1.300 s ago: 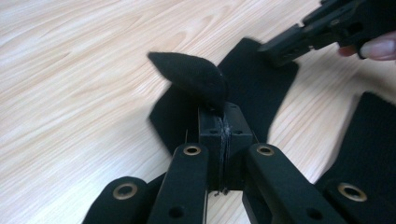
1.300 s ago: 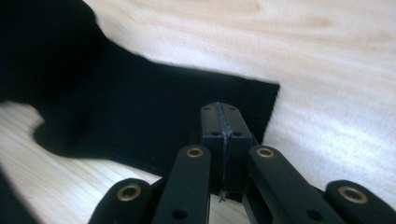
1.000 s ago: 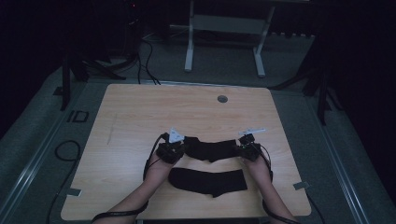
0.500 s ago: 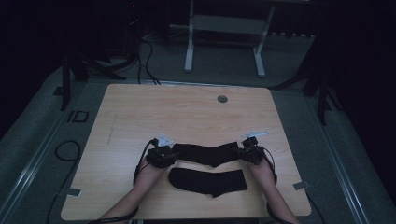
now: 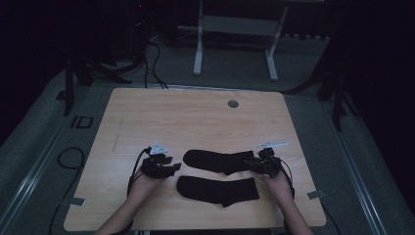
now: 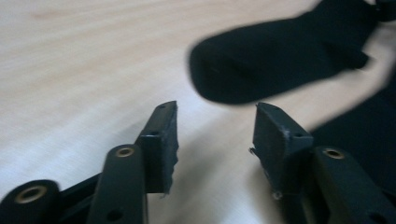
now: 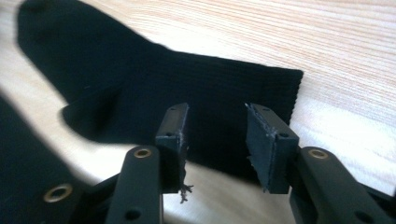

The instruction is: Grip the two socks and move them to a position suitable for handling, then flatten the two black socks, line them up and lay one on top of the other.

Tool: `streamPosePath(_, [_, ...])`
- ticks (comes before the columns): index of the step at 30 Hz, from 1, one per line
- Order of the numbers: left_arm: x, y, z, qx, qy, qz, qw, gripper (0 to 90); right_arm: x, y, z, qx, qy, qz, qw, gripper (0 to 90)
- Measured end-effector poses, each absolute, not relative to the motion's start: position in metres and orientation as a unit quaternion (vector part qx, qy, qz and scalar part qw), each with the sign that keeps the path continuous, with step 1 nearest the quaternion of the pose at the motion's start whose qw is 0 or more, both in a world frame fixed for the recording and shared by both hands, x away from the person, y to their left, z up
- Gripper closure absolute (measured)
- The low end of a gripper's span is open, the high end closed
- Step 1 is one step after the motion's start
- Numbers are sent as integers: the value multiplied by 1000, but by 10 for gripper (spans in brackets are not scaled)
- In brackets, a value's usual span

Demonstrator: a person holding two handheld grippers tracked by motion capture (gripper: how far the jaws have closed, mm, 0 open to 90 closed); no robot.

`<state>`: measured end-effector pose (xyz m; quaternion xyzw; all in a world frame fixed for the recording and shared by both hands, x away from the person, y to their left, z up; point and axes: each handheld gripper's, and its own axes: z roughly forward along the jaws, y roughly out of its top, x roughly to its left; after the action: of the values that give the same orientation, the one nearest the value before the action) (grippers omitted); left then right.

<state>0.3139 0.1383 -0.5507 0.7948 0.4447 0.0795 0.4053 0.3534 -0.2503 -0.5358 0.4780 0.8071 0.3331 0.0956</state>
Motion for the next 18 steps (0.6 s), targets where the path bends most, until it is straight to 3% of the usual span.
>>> streamPosePath(2, [302,137,-552,801,429,65,412,452,344,-252,-532,471,808,339,97,550])
streamPosePath(10, [294,137,-561,811,425,55,398,477,310,-258,-536,455,823,329,82,539])
streamPosePath(18, [293,128,-566,819,420,54,388,619,294,-267,-546,458,831,304,82,595])
